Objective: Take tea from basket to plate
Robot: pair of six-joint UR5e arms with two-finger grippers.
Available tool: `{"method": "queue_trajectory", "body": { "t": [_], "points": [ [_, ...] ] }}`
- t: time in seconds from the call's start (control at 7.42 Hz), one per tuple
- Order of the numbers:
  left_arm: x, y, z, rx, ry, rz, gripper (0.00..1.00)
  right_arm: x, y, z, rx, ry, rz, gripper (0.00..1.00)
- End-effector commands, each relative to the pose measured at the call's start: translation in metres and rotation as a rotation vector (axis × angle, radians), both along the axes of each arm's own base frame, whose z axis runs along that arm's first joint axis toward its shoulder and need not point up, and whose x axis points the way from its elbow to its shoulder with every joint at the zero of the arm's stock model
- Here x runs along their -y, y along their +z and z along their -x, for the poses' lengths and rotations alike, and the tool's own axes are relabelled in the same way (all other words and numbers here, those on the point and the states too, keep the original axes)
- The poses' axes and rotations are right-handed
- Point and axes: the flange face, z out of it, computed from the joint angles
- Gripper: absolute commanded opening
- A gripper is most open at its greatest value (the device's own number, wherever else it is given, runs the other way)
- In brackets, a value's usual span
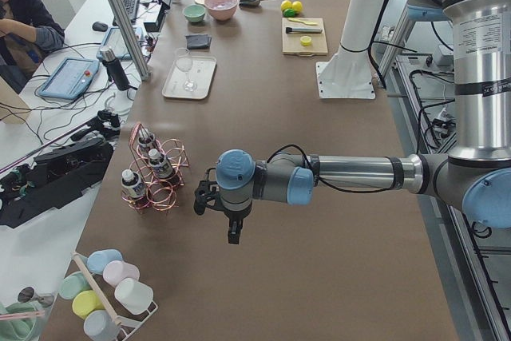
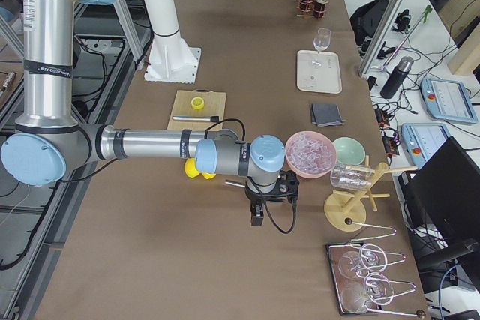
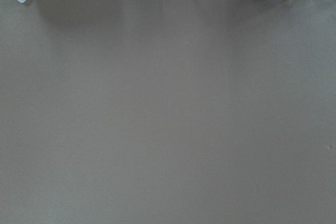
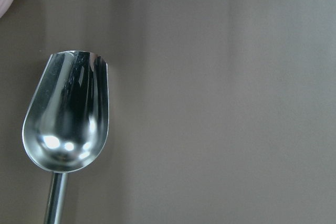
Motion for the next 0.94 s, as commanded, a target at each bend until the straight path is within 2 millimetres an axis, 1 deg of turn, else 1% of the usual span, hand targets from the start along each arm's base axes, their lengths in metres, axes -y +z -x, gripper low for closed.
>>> {"method": "queue_trajectory", "body": {
  "t": [0.0,0.27,0.4,0.67,0.81],
  "points": [
    [0.001,-0.004,0.001,-0.001,-0.001,-0.01,0.98,-0.005,0.003,-0.008,0.008,0.011,-0.005,1.0],
    [0.005,-0.013,0.0,-0.018,0.001,-0.023,0.98,-0.004,0.005,-0.01,0.002,0.015,-0.001,1.0],
    [0.011,-0.018,-0.001,-0.018,0.004,-0.035,0.98,-0.004,0.005,-0.01,0.002,0.014,-0.002,1.0],
    [0.03,-0.033,-0.003,-0.019,0.006,-0.063,0.98,-0.005,0.005,-0.01,0.001,0.016,0.001,1.0],
    [0.034,-0.038,-0.004,-0.019,0.009,-0.074,0.98,-0.004,0.005,-0.01,0.001,0.018,0.002,1.0]
  ]
}}
